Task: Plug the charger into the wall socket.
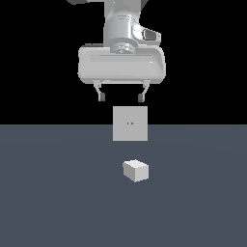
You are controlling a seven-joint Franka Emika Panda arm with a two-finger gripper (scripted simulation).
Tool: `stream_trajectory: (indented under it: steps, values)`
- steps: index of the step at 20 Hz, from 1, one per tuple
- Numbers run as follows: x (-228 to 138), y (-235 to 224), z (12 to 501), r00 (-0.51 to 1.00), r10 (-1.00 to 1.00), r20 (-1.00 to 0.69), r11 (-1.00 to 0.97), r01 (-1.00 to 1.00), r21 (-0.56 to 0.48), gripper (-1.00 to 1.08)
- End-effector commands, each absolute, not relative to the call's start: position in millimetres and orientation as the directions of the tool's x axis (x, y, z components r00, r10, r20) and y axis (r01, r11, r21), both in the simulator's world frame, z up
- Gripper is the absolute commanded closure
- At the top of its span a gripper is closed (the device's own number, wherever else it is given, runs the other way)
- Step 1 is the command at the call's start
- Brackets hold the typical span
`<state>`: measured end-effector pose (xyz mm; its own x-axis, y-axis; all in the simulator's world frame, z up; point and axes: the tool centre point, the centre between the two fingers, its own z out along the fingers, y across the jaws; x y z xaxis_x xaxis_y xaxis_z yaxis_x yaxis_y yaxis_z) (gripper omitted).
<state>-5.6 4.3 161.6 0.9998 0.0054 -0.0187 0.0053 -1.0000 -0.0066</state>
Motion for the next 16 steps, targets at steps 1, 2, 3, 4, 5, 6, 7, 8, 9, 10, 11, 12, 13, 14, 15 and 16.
stream_trajectory:
  steps: [1, 2, 3, 4, 5, 6, 7, 8, 9, 10, 11, 12, 13, 14, 15, 16]
  values:
    - [-5.6, 4.3, 161.6, 1.000, 0.005, -0.019, -1.000, 0.005, -0.007, -0.92]
    - [-5.6, 4.1, 161.4, 1.000, 0.005, -0.019, -1.000, 0.005, -0.007, -0.92]
    - [-5.9, 4.3, 161.4, 1.000, 0.007, -0.018, -1.000, 0.007, -0.007, -0.92]
    - [-6.2, 4.2, 161.1, 1.000, 0.009, -0.016, -1.000, 0.009, -0.007, -0.92]
    - [-6.7, 4.2, 160.6, 1.000, 0.012, -0.014, -1.000, 0.011, -0.008, -0.92]
    - [-7.3, 4.1, 160.1, 1.000, 0.015, -0.011, -1.000, 0.015, -0.008, -0.92]
    - [-8.0, 4.0, 159.4, 1.000, 0.019, -0.008, -1.000, 0.019, -0.009, -0.92]
    - [-8.9, 3.8, 158.6, 1.000, 0.024, -0.004, -1.000, 0.024, -0.009, -0.92]
    - [-9.8, 3.6, 157.6, 1.000, 0.030, 0.000, -1.000, 0.030, -0.010, -0.92]
    - [-11.0, 3.4, 156.6, 0.999, 0.036, 0.005, -0.999, 0.036, -0.011, -0.92]
    - [-12.2, 3.2, 155.4, 0.999, 0.043, 0.011, -0.999, 0.043, -0.012, -0.92]
    - [-13.6, 3.0, 154.0, 0.999, 0.051, 0.017, -0.999, 0.052, -0.013, -0.92]
    - [-15.0, 2.7, 152.5, 0.998, 0.060, 0.024, -0.998, 0.060, -0.014, -0.92]
    - [-16.6, 2.3, 150.9, 0.997, 0.069, 0.031, -0.997, 0.070, -0.015, -0.92]
    - [-18.3, 1.9, 149.1, 0.996, 0.080, 0.039, -0.997, 0.080, -0.016, -0.92]
    - [-20.1, 1.5, 147.2, 0.995, 0.091, 0.048, -0.996, 0.092, -0.017, -0.92]
